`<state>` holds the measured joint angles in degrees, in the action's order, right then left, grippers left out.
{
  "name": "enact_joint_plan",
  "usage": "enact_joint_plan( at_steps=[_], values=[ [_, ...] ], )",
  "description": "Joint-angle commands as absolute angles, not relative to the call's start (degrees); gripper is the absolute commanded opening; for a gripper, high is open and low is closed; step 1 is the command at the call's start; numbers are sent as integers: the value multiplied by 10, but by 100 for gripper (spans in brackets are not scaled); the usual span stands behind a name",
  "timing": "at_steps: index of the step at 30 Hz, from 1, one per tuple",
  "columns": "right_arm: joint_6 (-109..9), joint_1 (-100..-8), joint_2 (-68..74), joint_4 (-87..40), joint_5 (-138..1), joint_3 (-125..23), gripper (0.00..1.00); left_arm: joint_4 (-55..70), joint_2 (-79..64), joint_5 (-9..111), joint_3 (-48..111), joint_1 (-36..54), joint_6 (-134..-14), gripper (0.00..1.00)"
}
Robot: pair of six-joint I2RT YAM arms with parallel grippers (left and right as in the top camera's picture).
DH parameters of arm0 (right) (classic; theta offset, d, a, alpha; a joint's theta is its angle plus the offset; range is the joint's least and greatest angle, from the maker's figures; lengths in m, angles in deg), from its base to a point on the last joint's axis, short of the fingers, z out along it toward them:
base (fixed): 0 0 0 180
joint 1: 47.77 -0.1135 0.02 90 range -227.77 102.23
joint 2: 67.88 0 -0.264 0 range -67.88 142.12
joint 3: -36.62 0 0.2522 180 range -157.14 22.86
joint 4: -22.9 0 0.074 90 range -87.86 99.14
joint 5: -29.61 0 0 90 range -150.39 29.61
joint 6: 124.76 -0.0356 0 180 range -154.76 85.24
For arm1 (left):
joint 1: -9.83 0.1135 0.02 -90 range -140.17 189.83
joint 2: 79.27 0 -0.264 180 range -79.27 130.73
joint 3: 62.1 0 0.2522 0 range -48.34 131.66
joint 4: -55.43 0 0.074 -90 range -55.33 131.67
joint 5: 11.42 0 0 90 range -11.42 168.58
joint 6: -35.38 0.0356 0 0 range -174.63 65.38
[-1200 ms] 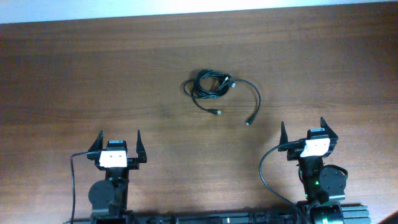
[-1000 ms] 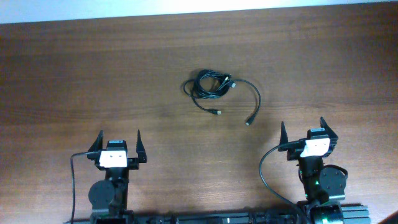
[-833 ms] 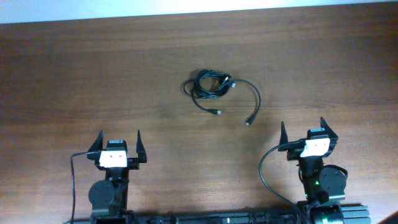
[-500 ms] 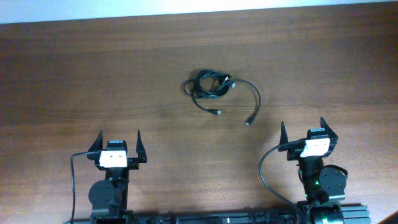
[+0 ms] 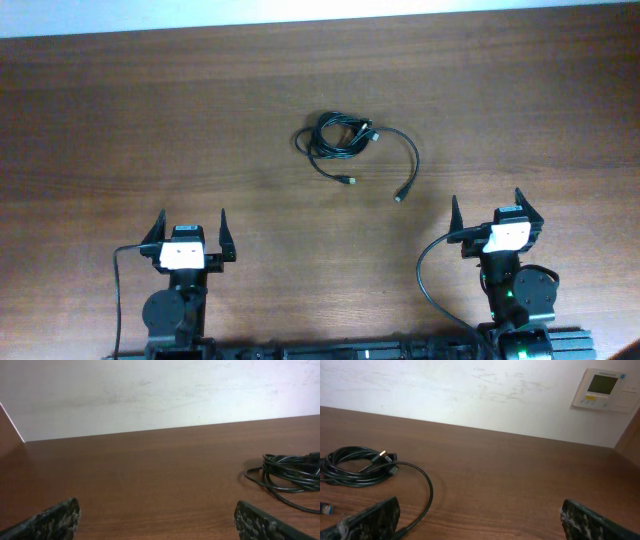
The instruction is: Untangle cables
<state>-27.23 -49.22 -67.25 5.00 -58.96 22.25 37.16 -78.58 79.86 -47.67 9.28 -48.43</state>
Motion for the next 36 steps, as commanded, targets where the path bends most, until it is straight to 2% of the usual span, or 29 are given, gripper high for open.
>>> enact_joint_plan(
  at_steps=[1,15,22,32,36],
  values=[
    [-273,-489,-677,46,-593,225,98,369,-788,790,-479,96,-488,99],
    [-273,-489,-677,46,-593,225,99,373,-788,771,-478,96,-480,99],
    [-273,-489,-677,46,-593,225,98,314,-763,770,-409,96,-503,99],
    [-273,-489,-677,46,-593,225,98,286,-515,755,-241,96,-503,99],
    [-273,-489,-677,46,-593,225,98,217,-391,734,-143,96,-507,99]
  ],
)
